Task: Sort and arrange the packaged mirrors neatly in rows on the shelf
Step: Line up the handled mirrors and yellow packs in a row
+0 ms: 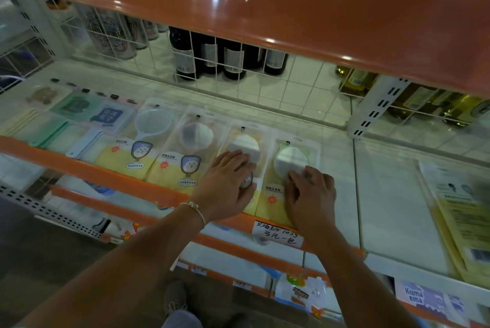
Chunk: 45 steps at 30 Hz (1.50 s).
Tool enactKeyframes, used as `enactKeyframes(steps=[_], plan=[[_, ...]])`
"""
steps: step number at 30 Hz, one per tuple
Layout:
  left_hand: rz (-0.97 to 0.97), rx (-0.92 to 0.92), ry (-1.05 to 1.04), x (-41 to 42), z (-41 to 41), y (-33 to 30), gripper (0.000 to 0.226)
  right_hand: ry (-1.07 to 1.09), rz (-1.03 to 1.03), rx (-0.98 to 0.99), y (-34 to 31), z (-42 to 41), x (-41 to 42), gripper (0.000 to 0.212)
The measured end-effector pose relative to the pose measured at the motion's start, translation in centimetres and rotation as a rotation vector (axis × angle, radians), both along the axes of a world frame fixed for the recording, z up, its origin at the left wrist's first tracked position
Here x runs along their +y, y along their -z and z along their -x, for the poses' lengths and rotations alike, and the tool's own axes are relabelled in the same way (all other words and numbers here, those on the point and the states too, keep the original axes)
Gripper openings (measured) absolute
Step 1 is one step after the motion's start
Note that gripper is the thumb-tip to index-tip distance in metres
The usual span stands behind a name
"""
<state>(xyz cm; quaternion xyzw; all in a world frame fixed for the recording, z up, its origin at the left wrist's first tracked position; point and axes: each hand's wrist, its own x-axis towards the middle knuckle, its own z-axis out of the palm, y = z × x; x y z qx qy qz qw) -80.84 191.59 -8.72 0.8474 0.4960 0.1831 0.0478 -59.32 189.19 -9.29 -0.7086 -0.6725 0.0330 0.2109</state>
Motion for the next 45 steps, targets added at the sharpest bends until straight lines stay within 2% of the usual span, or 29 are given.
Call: enactKeyframes(steps=[3, 6, 8, 13, 16, 19, 21, 25, 28, 33, 37, 41, 43, 45], plan=[[0.022, -0.005, 0.005, 0.0, 0.0, -0.2, 0.046, 0.001, -0.034, 0.013, 0.1, -0.1, -0.2, 0.047], [0.058, -0.027, 0.002, 0.0, 0.0, -0.2, 0.049, 0.004, -0.002, 0.073, -0.1, -0.4, -0.1, 0.031], [0.078, -0.028, -0.003, 0.2, 0.1, -0.7, 0.052, 0.008, -0.030, 0.143, -0.3, -0.7, 0.0, 0.029], [0.091, 0.101, 0.032, 1.4, -2.5, -4.5, 0.065, 0.043, -0.103, 0.222, -1.3, -3.0, -0.5, 0.036], [0.111, 0.100, 0.073, 1.7, -6.5, -6.0, 0.053, 0.160, -0.119, 0.203, -2.1, -7.0, -0.5, 0.041], [0.156, 0.044, 0.156, 0.9, -11.3, -6.7, 0.059, 0.323, -0.084, 0.143, -3.3, -11.7, -1.0, 0.041], [0.174, 0.036, 0.214, 0.2, -14.4, -6.5, 0.065, 0.436, -0.039, 0.113, -4.1, -14.7, -2.1, 0.043], [0.260, 0.043, 0.291, -1.4, -18.9, -5.8, 0.052, 0.610, 0.088, 0.130, -4.8, -19.3, -4.7, 0.043], [0.304, 0.013, 0.339, -2.4, -20.8, -5.6, 0.053, 0.689, 0.167, 0.090, -4.6, -20.9, -6.4, 0.039], [0.308, 0.007, 0.389, -2.9, -22.3, -5.0, 0.041, 0.666, 0.215, -0.048, -4.5, -21.7, -7.4, 0.039], [0.282, -0.024, 0.398, -3.1, -22.7, -5.3, 0.051, 0.611, 0.296, -0.187, -5.1, -22.4, -7.2, 0.026], [0.289, -0.109, 0.384, -3.1, -22.5, -5.3, 0.038, 0.569, 0.356, -0.296, -5.8, -22.1, -7.0, 0.019], [0.305, -0.167, 0.361, -3.3, -22.4, -5.3, 0.036, 0.577, 0.286, -0.276, -6.2, -21.9, -6.8, 0.021], [0.321, -0.213, 0.345, -3.3, -22.4, -5.5, 0.035, 0.602, 0.205, -0.174, -7.1, -21.3, -6.5, 0.025]])
